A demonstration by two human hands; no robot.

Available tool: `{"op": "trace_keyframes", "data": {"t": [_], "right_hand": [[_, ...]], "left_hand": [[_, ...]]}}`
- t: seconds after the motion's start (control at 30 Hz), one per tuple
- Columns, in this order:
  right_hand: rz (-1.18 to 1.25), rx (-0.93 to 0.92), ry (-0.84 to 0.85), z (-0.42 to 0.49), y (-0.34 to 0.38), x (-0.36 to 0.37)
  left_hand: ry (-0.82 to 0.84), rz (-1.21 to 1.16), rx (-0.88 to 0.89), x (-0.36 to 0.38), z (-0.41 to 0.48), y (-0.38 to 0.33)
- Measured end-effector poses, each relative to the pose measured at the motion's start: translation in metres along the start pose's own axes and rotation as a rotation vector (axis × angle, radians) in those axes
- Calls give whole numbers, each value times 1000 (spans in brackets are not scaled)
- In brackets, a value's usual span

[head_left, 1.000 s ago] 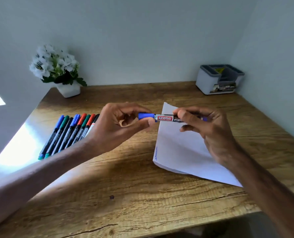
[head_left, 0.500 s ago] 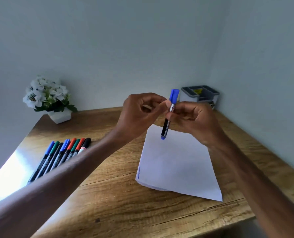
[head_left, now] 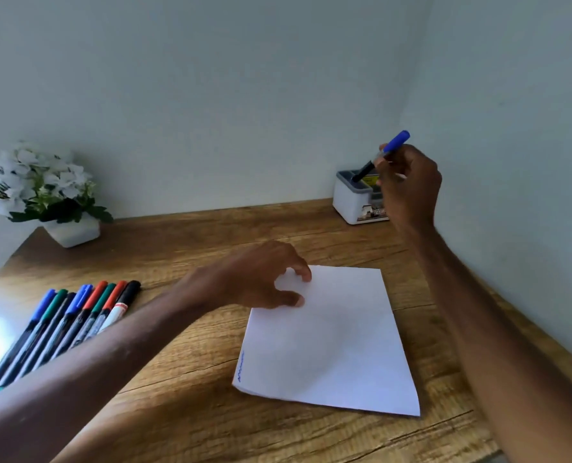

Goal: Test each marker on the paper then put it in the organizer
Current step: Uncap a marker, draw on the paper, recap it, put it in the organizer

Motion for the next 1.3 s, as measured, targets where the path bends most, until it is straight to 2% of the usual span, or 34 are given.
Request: {"op": "trace_keyframes", "data": {"t": [0.1,0.5,0.93,1.13,1.3], "right_hand": [[-66,-44,-24,6,-9,6],[-304,-122,103,-8,-44,36],[-320,-1,130,-12,-54,42],[-247,-55,6,-21,-35,31],[-153,-199,-94,-38,2,23]], "left_hand": [[-16,-1,16,1,2,-1],[-42,18,46,5,3,4],[-60,28,56,6,1,5],[-58,38,66,6,3,3],[-50,43,63,6,2,1]]}}
Point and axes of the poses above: each hand's wrist, its own z-axis towards the middle knuckle, its own x-axis out of the palm, y = z × x, the point moved 6 cm from there along z, towards the middle knuckle, and after that the axes turned 2 degrees about z, right-handed, at the moved point
